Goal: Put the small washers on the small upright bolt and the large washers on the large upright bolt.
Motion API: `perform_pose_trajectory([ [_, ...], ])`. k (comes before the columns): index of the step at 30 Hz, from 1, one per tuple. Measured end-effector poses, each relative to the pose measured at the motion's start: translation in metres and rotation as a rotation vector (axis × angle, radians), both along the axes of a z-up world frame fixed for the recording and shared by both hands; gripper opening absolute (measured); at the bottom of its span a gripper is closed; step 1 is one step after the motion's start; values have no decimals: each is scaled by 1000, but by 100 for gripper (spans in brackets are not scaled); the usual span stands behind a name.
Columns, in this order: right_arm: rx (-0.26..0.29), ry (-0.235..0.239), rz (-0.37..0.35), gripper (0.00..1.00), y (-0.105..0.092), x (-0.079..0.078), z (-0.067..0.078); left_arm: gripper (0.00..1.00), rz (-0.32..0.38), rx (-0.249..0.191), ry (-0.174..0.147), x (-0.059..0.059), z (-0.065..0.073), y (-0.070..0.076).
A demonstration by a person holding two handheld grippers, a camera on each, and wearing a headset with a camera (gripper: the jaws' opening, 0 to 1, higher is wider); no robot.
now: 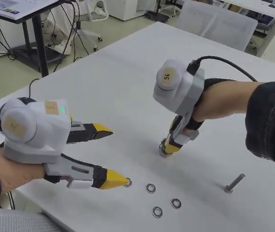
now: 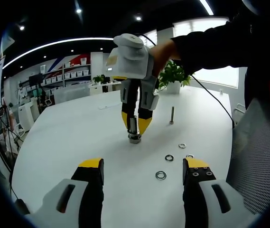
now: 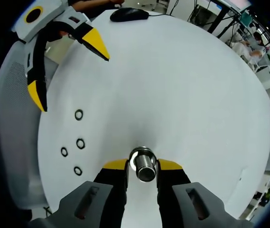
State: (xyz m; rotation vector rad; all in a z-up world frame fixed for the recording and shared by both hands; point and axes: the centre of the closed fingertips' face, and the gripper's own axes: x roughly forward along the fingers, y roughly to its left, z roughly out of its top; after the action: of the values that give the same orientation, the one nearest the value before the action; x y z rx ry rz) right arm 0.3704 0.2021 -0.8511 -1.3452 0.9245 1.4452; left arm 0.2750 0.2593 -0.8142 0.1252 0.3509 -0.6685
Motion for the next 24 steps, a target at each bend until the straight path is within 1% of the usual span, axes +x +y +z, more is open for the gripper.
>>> perform_pose_trajectory([
  [7, 0, 8, -2, 24, -1, 4, -7, 67, -2, -3, 2, 0, -1, -1],
  [9, -3, 8, 0, 24, -1, 5, -11, 67, -2, -2, 4, 0, -1, -1],
  [11, 1, 17, -10, 24, -1, 5, -12, 67, -2, -1, 5, -1, -1, 0],
  [18, 1, 23, -13, 25, -1, 6, -12, 66, -6, -2, 9, -1, -2, -1],
  [21, -1, 16, -4, 25, -4, 6, -13, 66, -5, -1, 10, -1, -3, -1],
  [24, 4, 17, -5, 25, -1, 8, -13, 66, -5, -2, 11, -1, -3, -1],
])
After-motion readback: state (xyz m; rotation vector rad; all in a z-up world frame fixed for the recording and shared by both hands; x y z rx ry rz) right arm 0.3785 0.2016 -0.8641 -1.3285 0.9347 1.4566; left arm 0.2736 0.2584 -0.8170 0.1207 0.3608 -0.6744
